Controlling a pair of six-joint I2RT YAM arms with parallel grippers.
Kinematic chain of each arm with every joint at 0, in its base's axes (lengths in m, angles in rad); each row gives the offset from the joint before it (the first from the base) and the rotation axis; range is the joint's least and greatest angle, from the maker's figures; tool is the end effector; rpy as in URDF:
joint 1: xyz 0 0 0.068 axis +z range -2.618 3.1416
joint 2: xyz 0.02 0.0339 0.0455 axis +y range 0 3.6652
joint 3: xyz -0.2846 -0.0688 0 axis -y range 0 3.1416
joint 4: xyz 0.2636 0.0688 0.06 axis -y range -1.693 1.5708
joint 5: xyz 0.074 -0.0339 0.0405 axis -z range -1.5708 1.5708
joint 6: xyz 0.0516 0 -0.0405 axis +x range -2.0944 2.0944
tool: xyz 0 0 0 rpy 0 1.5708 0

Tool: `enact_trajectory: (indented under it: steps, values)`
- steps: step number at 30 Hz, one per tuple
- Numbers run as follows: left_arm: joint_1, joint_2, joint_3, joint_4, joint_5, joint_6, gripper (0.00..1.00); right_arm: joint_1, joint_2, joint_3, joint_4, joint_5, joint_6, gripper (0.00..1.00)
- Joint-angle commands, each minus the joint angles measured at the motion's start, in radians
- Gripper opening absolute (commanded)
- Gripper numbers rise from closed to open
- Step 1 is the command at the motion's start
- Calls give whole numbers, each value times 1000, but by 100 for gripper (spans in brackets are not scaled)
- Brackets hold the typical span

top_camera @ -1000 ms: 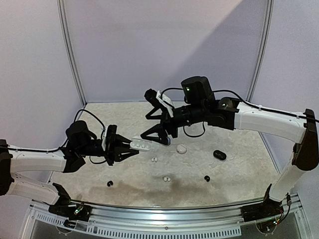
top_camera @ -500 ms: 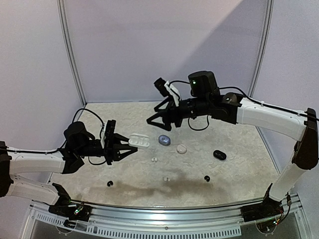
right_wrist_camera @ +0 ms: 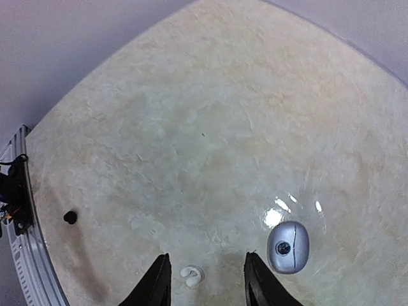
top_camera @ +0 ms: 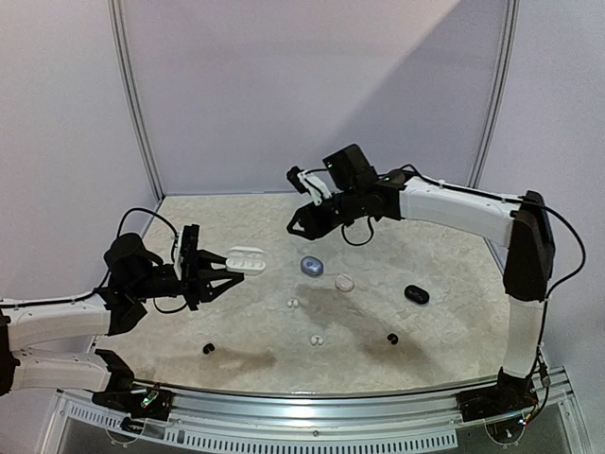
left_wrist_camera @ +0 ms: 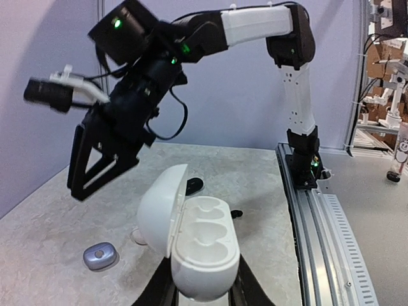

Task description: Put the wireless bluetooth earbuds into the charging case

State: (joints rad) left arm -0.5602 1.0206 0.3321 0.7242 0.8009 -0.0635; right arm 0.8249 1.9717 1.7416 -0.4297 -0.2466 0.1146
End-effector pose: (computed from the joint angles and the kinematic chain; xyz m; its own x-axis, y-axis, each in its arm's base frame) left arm 0.1690 -0.1497 0.2389 -0.0319 -0.0321 -0.9990 0.9777 0.2068 -0.0378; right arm 0.3297 0.3754 0.2978 -0.5097 -0.3882 -0.7678 -0.7901 0.5645 0.2390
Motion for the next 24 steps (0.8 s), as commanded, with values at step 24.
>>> enact_trajectory:
  steps: [24]
  values:
    - [19, -35, -30, -20, -13, 10, 0, 71, 377, 87, -226, -29, -58, 28]
